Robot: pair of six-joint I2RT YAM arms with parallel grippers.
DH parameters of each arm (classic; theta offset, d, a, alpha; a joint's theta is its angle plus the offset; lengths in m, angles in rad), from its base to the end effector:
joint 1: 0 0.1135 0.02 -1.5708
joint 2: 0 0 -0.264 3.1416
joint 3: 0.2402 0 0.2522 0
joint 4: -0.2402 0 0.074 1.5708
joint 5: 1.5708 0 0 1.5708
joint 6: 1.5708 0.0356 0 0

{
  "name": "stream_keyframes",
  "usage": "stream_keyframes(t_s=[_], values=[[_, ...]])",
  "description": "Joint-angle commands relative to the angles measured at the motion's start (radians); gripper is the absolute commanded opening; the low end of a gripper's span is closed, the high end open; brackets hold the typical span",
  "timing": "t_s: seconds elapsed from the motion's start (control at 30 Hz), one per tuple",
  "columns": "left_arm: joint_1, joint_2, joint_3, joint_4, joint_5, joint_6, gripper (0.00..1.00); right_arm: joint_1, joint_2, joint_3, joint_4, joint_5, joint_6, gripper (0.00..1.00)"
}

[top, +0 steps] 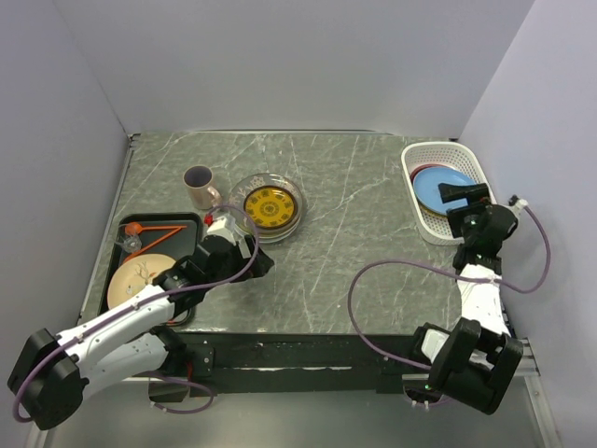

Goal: Place the plates into the plastic bin on the countertop
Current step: Pick up the plate at the center of the board.

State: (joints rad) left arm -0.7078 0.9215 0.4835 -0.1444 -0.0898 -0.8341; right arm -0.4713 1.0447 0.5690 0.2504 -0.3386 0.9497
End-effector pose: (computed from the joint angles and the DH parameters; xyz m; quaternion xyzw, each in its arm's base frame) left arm 0.1533 -0.1270 0.2140 -0.0767 0.8764 -0.3018 0.3674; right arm 0.2170 -0.0973 0.2589 0.4232 0.6529 0.2736 0.5655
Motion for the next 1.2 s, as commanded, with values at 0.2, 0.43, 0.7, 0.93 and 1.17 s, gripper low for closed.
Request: stream_keyframes(t_s=[0.2,0.43,0.7,0.93,1.17], values=[[0.056,0.030,0.113,-0.035,-0.025,0.043,0.99,0.235,0.021,-0.014,0.010,-0.002,-0.094,1.00],[0.189,0.033,0.130,-0.018,0.082,0.079,0.99,0.302,0.058,-0.075,0.053,-0.020,-0.094,1.00],[0.274,0.126,0.210,0.028,0.128,0.116,0.99,0.376,0.052,-0.142,0.093,-0.020,-0.081,1.00],[0.307,0.244,0.323,0.065,0.154,0.147,0.99,0.419,0.011,-0.185,0.079,-0.027,-0.086,1.00],[0.347,0.376,0.414,0.100,0.188,0.184,0.97,0.428,-0.037,-0.235,0.067,-0.036,-0.100,1.00]])
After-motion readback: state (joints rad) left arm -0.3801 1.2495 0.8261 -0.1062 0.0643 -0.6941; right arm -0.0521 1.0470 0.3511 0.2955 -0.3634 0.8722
